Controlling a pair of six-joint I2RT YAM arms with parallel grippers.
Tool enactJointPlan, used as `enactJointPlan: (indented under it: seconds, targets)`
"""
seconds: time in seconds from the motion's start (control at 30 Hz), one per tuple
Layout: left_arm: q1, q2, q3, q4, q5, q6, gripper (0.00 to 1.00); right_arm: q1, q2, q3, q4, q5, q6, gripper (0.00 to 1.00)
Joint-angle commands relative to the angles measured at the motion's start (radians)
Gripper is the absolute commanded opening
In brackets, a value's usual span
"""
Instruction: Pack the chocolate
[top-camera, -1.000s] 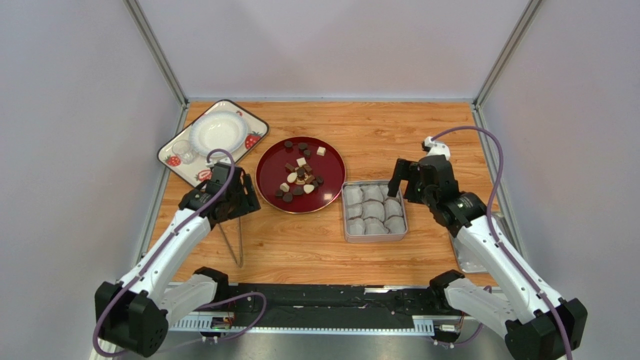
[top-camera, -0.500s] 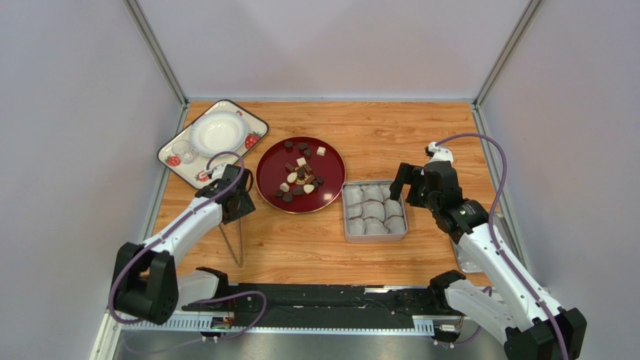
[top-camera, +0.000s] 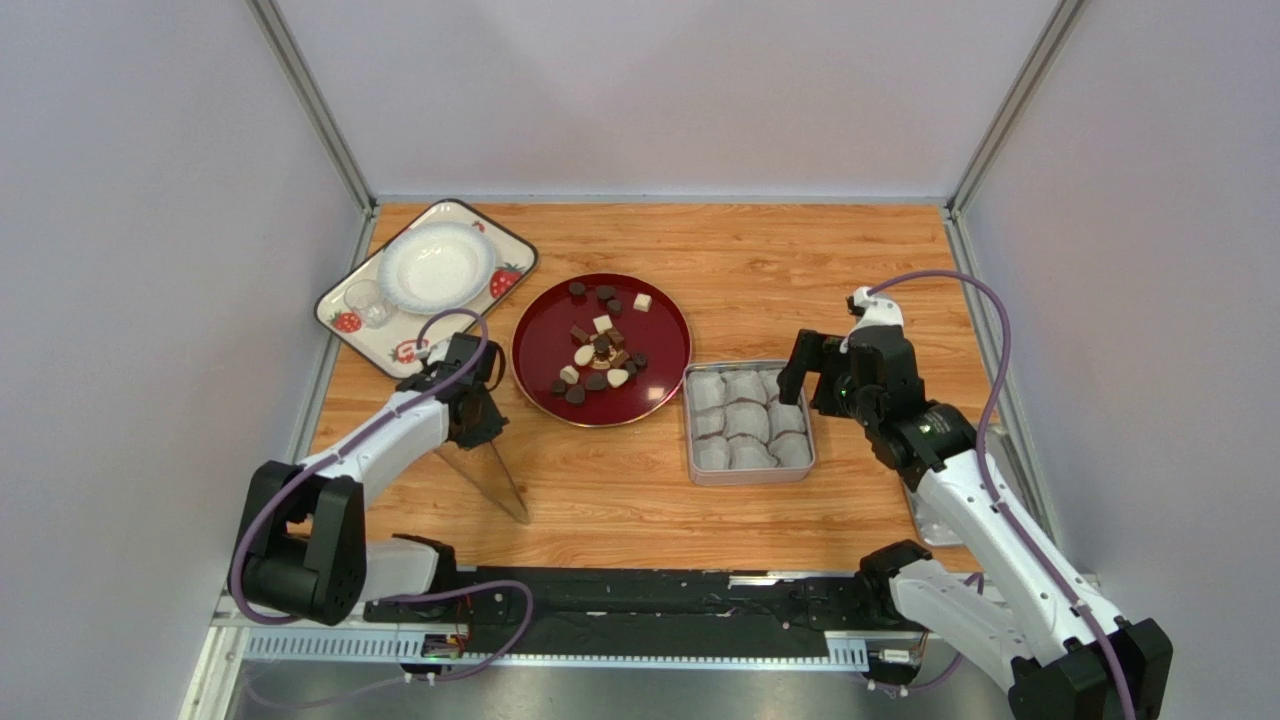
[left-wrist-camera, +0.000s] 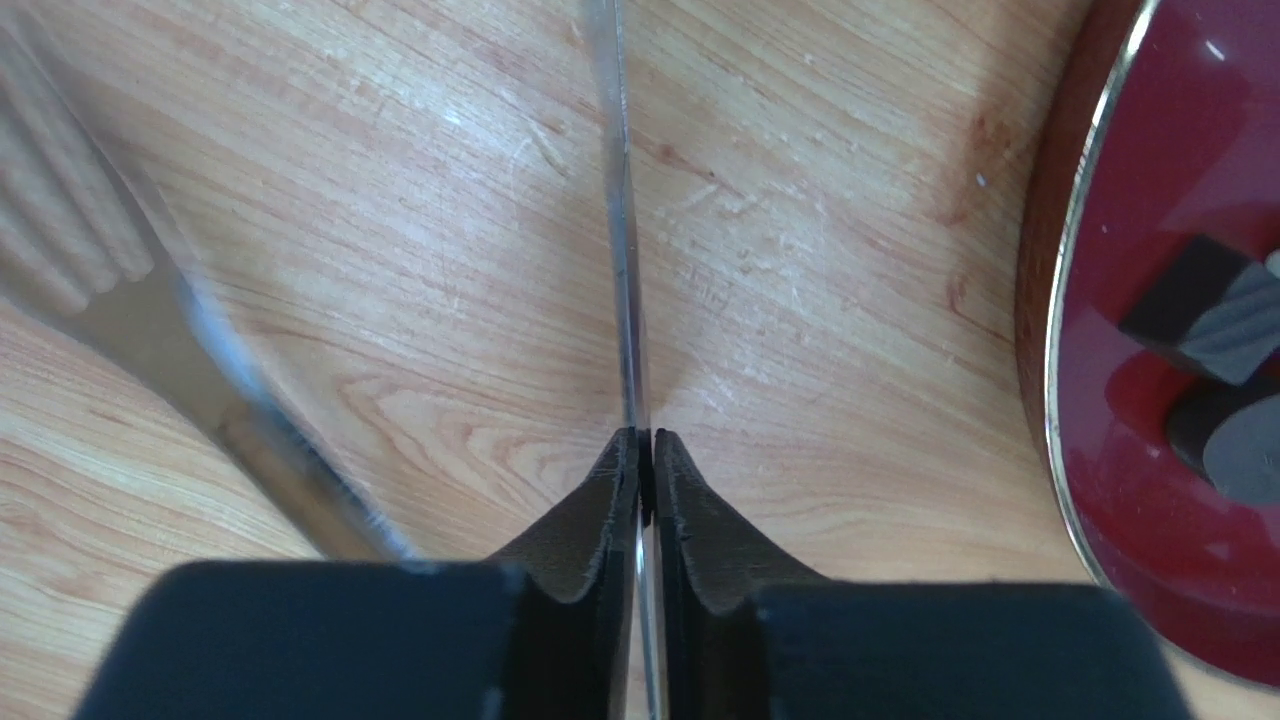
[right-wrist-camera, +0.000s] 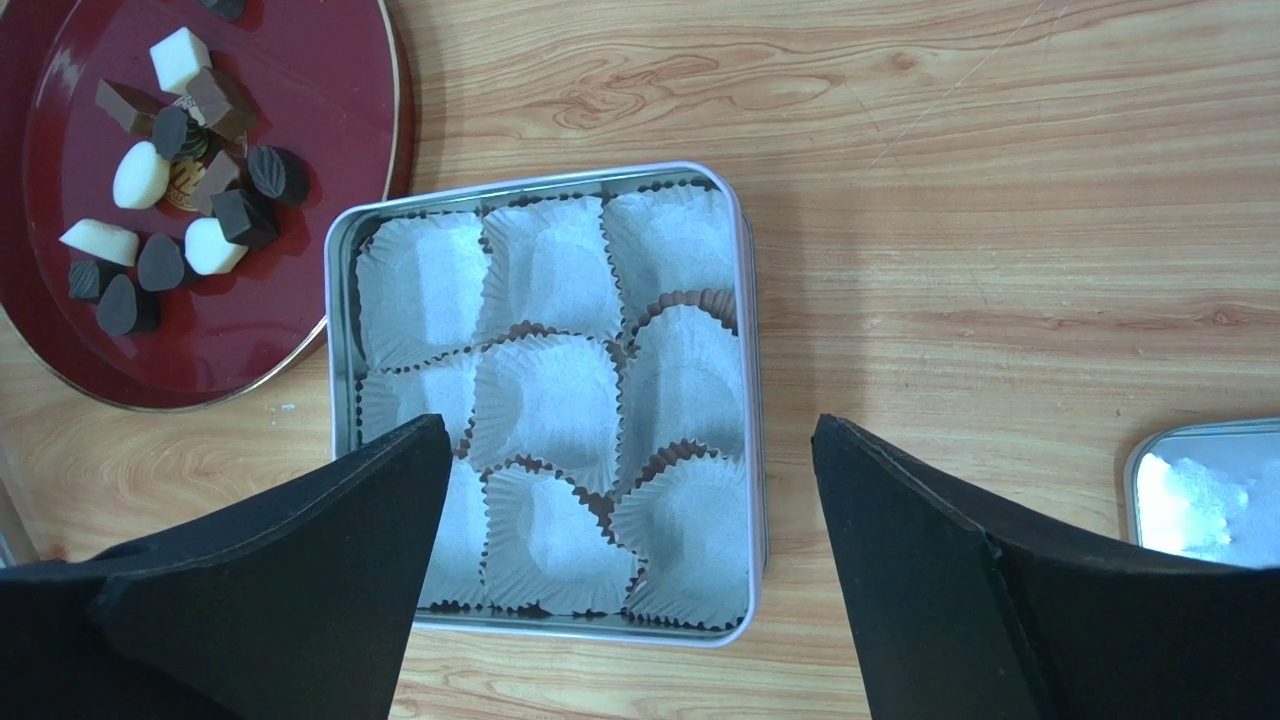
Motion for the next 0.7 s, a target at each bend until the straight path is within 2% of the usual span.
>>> enactJointPlan:
  seconds: [0.0, 0.03, 0.07, 0.23, 0.37, 0.47, 0.67]
  targets:
    - [-0.001, -0.084, 0.004, -0.031, 0.027, 0.014, 0.07, -0.001, -0.034, 0.001, 0.056, -0.048, -0.022, 0.95]
    - [-0.003, -0.099, 0.006, -0.043, 0.030, 0.019, 0.06, -0.001, -0.037, 0.003, 0.061, -0.057, -0.025, 0.93]
    - [-0.006, -0.116, 0.010, -0.066, 0.038, 0.029, 0.00, -0.003, -0.040, 0.003, 0.067, -0.087, -0.028, 0.93]
    - [-0.063, -0.237, 0.073, -0.155, 0.065, 0.097, 0.00, 0.000, -0.041, 0.023, 0.076, -0.213, -0.024, 0.88]
    - [-0.110, -0.296, 0.139, -0.163, 0.203, 0.192, 0.00, 0.019, -0.041, 0.035, 0.090, -0.310, 0.039, 0.87]
    - [-0.173, -0.314, 0.185, -0.158, 0.295, 0.239, 0.00, 0.064, -0.043, 0.039, 0.119, -0.341, 0.088, 0.87]
    - [-0.359, -0.302, 0.276, -0.140, 0.347, 0.275, 0.00, 0.208, -0.038, 0.009, 0.253, -0.329, 0.274, 0.87]
